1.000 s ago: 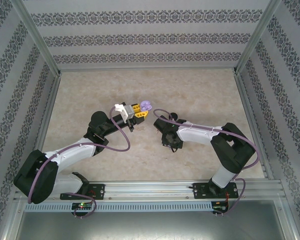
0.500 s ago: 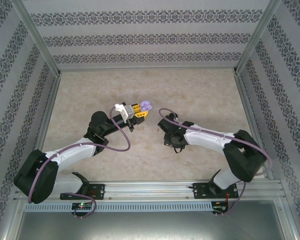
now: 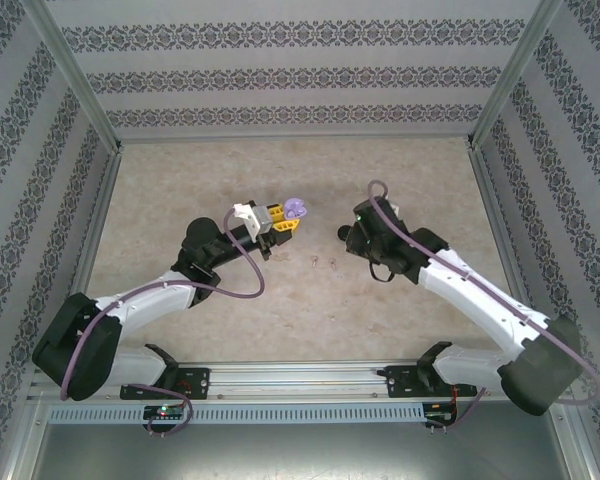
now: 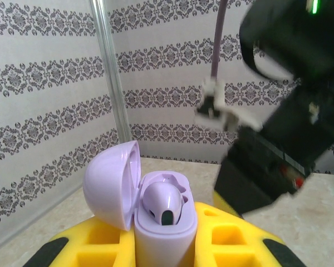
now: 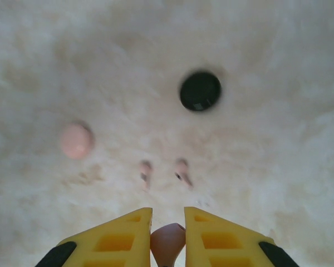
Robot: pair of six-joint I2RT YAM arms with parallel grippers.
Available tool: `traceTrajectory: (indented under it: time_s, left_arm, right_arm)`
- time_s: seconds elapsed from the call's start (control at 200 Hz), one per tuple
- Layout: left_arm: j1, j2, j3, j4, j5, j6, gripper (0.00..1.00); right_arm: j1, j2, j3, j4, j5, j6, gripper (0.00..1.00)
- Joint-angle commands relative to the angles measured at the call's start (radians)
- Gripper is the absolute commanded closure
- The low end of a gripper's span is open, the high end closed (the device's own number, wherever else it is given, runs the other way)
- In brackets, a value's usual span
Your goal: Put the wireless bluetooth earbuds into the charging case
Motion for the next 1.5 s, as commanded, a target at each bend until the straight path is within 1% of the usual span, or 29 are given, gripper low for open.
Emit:
traceTrajectory:
  time_s: [0.0,0.18,0.39,0.515,0.714,1.234,1.494]
  left_arm:
    - [-0.005,0.02,0.036,0.003,0.026,0.009,1.0]
    - [-0.007,0.066,0.067,0.019,0.034,-0.013,1.0]
    - [-0.009,0.124,0.106,0.039,0.045,-0.039,1.0]
    - [-0.013,0.147,0.127,0.049,0.052,-0.052,1.0]
    - [-0.019,0.161,0.147,0.047,0.058,-0.057,1.0]
    - [-0.023,0.148,0.144,0.05,0.06,-0.057,1.0]
    - [-0.023,0.139,0.142,0.051,0.06,-0.054,1.0]
  right_arm:
    - [-0.014,-0.024,0.121,-0.012,0.008,-0.118,0.81]
    - [-0.01,-0.004,0.267,0.017,-0.032,-0.182,0.81]
    - [0.037,0.02,0.34,0.07,-0.054,-0.22,0.8]
    - [0.082,0.032,0.335,0.114,-0.044,-0.247,0.8]
    - [0.146,0.03,0.27,0.229,-0.004,-0.303,0.8]
    - [0.162,0.087,0.243,0.286,-0.021,-0.279,0.8]
    - [0.162,0.083,0.207,0.291,-0.004,-0.276,0.81]
